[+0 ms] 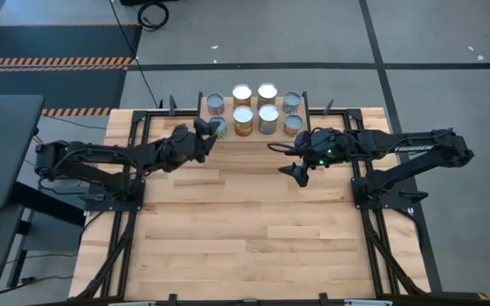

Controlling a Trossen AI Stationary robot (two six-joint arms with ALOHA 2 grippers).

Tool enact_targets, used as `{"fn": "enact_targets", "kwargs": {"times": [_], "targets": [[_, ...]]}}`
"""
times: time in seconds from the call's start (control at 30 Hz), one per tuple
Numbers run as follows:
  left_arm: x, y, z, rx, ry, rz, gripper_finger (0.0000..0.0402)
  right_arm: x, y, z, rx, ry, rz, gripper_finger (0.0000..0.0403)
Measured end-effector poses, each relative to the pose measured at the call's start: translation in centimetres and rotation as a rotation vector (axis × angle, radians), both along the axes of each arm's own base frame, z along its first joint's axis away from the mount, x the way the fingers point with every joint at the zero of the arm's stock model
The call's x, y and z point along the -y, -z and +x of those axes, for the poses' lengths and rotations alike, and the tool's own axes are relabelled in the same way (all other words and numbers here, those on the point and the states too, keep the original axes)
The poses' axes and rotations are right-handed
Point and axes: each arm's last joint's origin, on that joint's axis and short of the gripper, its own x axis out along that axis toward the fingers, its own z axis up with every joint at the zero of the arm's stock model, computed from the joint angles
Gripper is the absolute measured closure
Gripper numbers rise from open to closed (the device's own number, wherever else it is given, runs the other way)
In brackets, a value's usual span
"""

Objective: Pick and place cans onto a shelf
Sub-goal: Put the canned green peas on the shelf

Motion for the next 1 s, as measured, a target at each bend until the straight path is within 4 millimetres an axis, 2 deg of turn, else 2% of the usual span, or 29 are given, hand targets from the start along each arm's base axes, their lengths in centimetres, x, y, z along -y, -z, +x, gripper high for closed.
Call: {"fn": "enact_targets", "kwargs": {"times": [0.1, 0.23, 0.33, 0.43, 0.63, 0.8, 1.0], "targets": [[-0.4, -1.1, 0.2, -0.129, 0.062, 0.098, 0.0100, 0.0, 0.0, 0.0, -0.001, -0.021, 0.008, 0.0055], [-1.0, -4.0, 0.5, -0.375, 0.155, 0.289, 0.0149, -0.2, 0.0, 0.0, -0.004, -0.069, 0.005, 0.0056], [-1.8, -5.3, 0.3, -0.628, 0.284, 0.400, 0.0202, -0.2, -0.2, -0.3, 0.005, -0.096, -0.005, 0.0056], [-2.9, -5.9, 0.3, -0.766, 0.413, 0.463, 0.0263, -0.2, -0.7, -0.8, 0.030, -0.097, -0.014, 0.0056], [-5.6, -6.2, 1.9, -0.861, 0.690, 0.507, 0.0385, 0.3, -2.1, -2.1, 0.090, -0.064, -0.022, 0.0056], [-6.5, -7.4, 2.0, -1.089, 0.836, 0.431, 0.0397, 0.3, -5.2, -2.7, 0.185, -0.043, -0.012, 0.0056], [-7.6, -6.8, 3.4, -1.172, 0.931, 0.447, 0.0399, 0.5, -6.2, -2.9, 0.209, -0.048, -0.049, 0.0056]]}}
